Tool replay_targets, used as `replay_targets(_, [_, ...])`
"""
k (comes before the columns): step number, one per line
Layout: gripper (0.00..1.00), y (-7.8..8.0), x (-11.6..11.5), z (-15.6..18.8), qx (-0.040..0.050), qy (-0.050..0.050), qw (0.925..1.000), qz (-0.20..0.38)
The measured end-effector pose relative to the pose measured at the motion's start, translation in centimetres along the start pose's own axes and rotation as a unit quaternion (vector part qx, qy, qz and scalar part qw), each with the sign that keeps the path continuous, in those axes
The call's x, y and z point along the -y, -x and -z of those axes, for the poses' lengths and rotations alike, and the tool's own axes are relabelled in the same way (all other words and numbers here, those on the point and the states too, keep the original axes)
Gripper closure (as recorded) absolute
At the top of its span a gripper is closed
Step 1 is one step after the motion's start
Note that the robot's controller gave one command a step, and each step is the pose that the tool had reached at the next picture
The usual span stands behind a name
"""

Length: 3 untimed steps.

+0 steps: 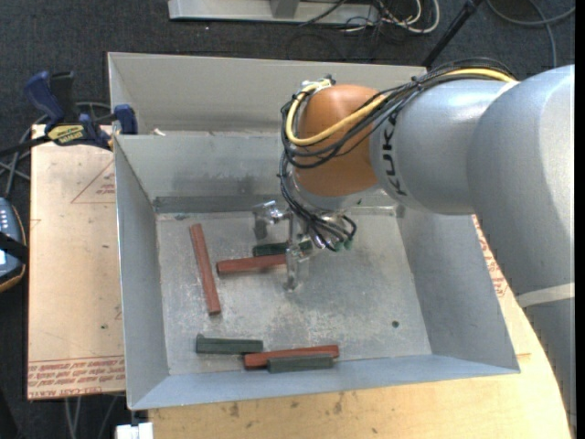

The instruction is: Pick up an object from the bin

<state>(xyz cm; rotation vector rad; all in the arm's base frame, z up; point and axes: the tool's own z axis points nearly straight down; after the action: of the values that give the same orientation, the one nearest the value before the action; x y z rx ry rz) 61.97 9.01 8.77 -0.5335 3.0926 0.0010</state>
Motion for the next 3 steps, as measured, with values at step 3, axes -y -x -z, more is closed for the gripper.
replay_targets(3, [1.0,-0.64,0.05,-1.46,-0.0017,0.001,0.9997,-0.023])
